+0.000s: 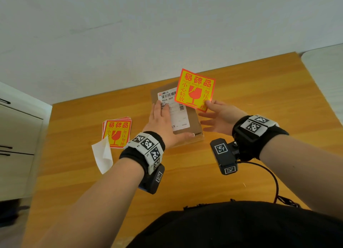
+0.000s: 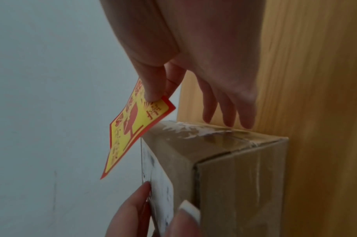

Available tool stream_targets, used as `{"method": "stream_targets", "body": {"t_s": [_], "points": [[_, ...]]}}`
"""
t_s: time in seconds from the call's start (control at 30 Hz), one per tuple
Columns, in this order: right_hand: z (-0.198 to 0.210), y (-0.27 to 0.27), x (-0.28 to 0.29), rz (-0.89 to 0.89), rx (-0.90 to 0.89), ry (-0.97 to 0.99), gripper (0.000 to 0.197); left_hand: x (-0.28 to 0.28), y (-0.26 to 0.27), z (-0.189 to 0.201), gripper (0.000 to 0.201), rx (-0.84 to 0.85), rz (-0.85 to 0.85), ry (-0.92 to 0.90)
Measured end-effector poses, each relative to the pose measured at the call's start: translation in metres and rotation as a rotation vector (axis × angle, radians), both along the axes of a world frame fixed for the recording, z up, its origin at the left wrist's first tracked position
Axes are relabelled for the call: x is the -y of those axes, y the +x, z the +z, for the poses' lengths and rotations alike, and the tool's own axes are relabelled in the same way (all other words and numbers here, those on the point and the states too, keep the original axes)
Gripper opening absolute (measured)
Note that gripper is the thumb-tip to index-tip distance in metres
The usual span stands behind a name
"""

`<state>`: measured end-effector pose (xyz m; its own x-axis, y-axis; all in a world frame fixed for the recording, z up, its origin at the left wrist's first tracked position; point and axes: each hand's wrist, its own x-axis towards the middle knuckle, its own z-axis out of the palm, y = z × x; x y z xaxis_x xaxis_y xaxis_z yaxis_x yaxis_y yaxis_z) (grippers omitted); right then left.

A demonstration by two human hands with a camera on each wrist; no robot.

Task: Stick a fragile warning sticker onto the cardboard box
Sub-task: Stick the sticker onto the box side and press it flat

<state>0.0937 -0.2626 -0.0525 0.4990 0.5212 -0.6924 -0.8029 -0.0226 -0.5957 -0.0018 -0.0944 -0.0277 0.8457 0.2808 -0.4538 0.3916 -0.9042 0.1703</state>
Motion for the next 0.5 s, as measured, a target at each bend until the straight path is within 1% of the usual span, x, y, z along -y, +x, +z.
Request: {"method": "stream_targets", "body": {"t_s": [0.1,0.2,0.23,0.3,0.33,0.4,0.5], "points": [[0.003,-0.002,-0.004,-0.002,-0.027,0.012,0.009,-0.004,-0.001,0.004,0.122,-0.002,0.007,-0.018],[0.005,-0.004,-0.007,0.006,-0.015,-0.037,0.018,-0.011,-0.007,0.006,0.124,0.001,0.064,-0.06],[0.004,-0.004,-0.008,0.009,-0.02,-0.008,0.018,-0.014,-0.009,0.008,0.124,0.008,0.089,-0.072],[0.003,-0.007,-0.011,-0.002,-0.02,0.071,0.01,-0.019,-0.012,0.011,0.122,0.027,0.127,-0.088],[0.003,-0.009,-0.014,-0.008,-0.01,0.09,0.011,-0.022,-0.013,0.012,0.119,0.033,0.153,-0.107],[0.007,-0.011,-0.019,-0.002,0.005,0.115,0.019,-0.027,-0.015,0.015,0.113,0.027,0.234,-0.186],[0.015,-0.014,-0.026,0.029,0.024,0.145,0.022,-0.035,-0.016,0.017,0.107,0.01,0.315,-0.311]]}}
